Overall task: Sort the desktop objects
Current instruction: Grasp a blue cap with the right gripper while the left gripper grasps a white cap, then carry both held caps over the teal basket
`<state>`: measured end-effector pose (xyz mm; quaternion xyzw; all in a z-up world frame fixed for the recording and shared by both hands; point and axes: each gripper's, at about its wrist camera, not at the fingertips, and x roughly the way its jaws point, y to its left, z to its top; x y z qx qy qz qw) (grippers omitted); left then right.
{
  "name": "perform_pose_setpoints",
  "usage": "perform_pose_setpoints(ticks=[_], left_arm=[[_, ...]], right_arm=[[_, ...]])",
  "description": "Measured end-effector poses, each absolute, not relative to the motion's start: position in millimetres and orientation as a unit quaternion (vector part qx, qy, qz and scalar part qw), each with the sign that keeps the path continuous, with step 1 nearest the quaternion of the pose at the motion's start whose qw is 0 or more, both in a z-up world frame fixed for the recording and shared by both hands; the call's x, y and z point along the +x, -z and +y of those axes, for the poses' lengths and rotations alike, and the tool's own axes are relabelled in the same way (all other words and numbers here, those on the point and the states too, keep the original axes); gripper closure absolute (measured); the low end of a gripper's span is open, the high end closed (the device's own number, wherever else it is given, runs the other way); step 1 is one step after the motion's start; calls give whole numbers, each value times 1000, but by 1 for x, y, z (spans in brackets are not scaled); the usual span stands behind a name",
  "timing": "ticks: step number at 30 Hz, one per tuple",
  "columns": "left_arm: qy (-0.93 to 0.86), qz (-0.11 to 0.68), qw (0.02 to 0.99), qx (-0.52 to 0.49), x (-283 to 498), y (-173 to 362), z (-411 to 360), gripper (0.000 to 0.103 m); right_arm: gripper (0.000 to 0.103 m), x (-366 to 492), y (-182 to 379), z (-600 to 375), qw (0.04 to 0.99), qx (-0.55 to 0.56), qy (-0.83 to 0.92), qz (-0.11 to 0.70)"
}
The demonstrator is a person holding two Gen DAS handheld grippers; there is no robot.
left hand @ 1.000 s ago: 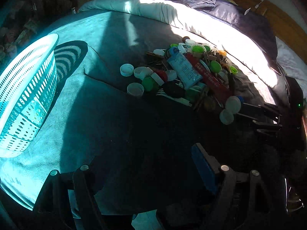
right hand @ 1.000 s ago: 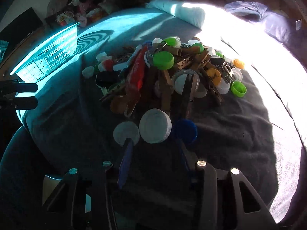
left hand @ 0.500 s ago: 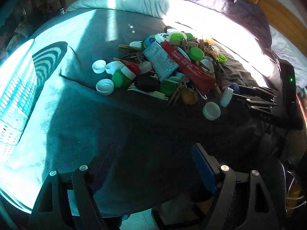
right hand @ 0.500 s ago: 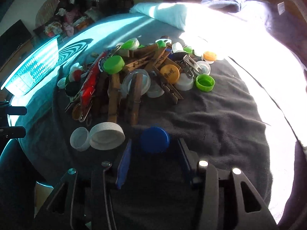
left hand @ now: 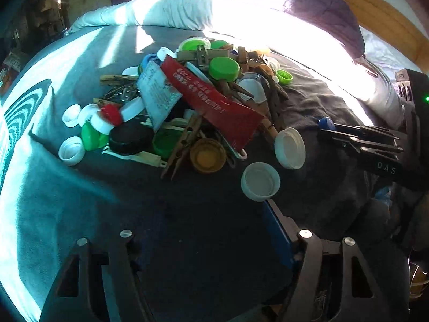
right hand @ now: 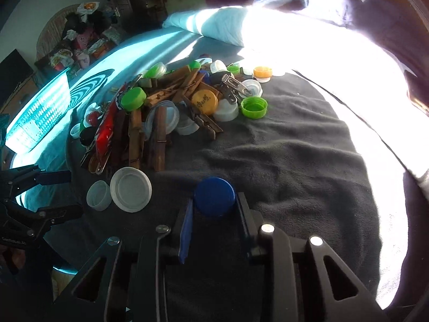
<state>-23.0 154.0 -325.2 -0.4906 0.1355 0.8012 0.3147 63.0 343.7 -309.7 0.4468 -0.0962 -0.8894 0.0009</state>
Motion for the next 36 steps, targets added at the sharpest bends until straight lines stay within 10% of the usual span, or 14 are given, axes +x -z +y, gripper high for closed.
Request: perform_pose_setpoints(ticks=[12,15,36], left_arm=[[-787,125,349,-494,-23,328,189,37],[-787,128,348,-492,-23,327,195,71],[-847,128,298,-421,-31,236,147,71]], right_arm=[[74,64,315,355,16,444,889,-113],[74,65,315,357,18,441,889,-118],[74,72,291,363,-10,422,896,-136]])
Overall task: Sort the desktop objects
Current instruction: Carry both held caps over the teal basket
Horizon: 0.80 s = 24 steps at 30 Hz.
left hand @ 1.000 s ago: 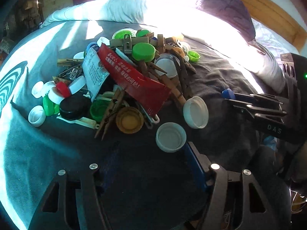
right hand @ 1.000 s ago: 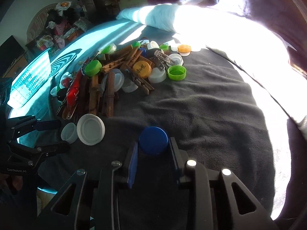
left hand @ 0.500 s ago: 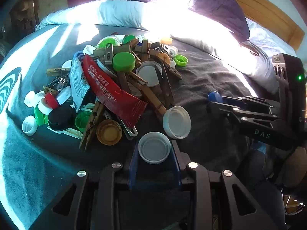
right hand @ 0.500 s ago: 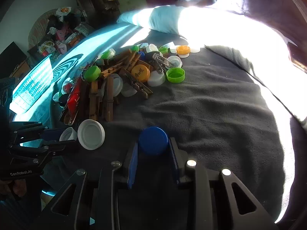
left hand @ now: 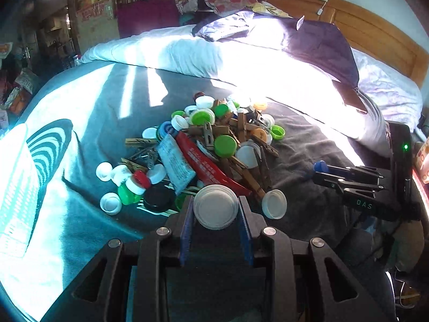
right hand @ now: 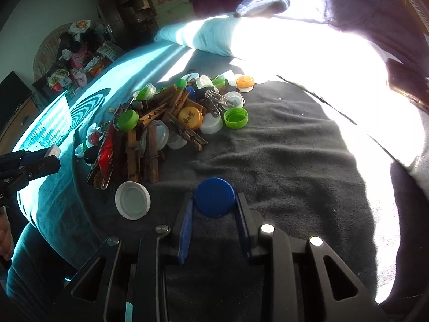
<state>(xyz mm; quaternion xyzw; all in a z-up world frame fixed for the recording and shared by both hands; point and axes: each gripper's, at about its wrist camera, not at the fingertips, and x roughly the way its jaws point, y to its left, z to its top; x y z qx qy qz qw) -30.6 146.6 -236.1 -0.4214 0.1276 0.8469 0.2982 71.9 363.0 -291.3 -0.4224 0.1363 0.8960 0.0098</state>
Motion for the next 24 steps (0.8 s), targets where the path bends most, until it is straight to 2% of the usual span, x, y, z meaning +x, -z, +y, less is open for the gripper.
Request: perform_pose_setpoints(ticks=[12,24], left_arm=[[-888,97,239,-382,-62,184,75,71],[-917,80,171,-351,-108,117,-13,71]], right_arm=[[74,48,215,334,-5,-370,-922,117],[74,-7,136,255,-57,-326,-940,86]])
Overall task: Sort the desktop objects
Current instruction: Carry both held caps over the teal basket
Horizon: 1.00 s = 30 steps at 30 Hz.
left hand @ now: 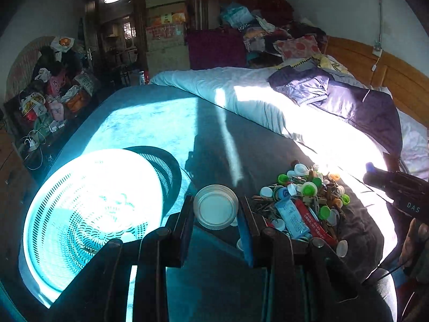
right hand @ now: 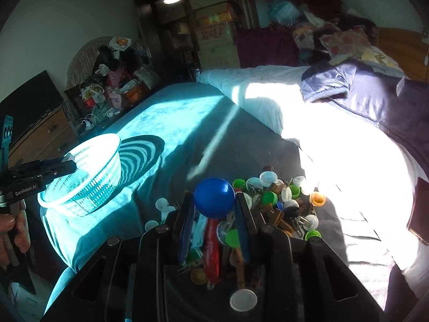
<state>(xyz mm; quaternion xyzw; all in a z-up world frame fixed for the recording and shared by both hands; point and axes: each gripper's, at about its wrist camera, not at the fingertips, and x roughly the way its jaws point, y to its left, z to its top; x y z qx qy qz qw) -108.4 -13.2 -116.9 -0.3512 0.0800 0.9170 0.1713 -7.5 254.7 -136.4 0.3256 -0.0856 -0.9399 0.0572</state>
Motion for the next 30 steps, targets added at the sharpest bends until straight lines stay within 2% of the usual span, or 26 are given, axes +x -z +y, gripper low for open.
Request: perform_pose_setpoints(ticks=[12,18,25,30], left_arm=[[-931,56,90,-350,-144,82,-126,71],[-916,45,54,-395,-169,86,-180,71],[-881,36,46,-469,-204,100,-218,71],[-845,12,52,-532,-225,124,-239,71]], right_arm=[[74,-74,63,128,156,290,943,-48],[74,-107,38,50,216,291,932,-17],[74,-154,32,-22,280,345,896,8],[74,-191,48,-54,307,425,851,12]])
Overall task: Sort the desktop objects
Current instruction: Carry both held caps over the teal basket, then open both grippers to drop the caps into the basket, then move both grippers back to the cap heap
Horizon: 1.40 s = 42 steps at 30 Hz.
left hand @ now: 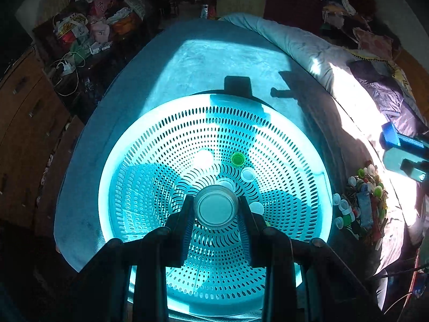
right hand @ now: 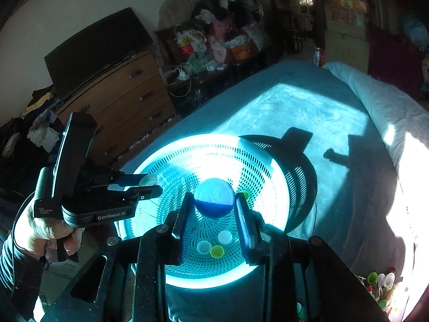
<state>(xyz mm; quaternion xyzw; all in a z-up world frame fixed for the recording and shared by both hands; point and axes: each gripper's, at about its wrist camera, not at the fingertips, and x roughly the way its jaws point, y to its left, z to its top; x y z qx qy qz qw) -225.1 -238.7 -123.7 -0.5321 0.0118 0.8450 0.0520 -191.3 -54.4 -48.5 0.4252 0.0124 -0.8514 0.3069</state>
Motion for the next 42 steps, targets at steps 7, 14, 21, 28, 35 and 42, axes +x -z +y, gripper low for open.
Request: perform_pose_setpoints(ticks=[7,14,21,28,35,42], left_arm=[[-836,18,52,-545,-231,135,-245,71],[-836,16,57,-545,-239,140,-241,71],[-846,11,48,-531,-238,128,-246,54],[-869,26,46,-492,-218,102,-235,54],[-904,95,123,-397,-142,76,-159,38],[-901,112,216,-360,-85,94,-60,28]], right_arm=[[74,-210,57,-69,313,452,835,16],[74,-212,55,-81,319,452,832,22],[53,-212,62,-85,323,456,829,19],[44,-190,45,-55,330,414,848,-7],[26,-101,68,31,288,348,892,-26],[14,-6,128,129,199,353,914,-22]])
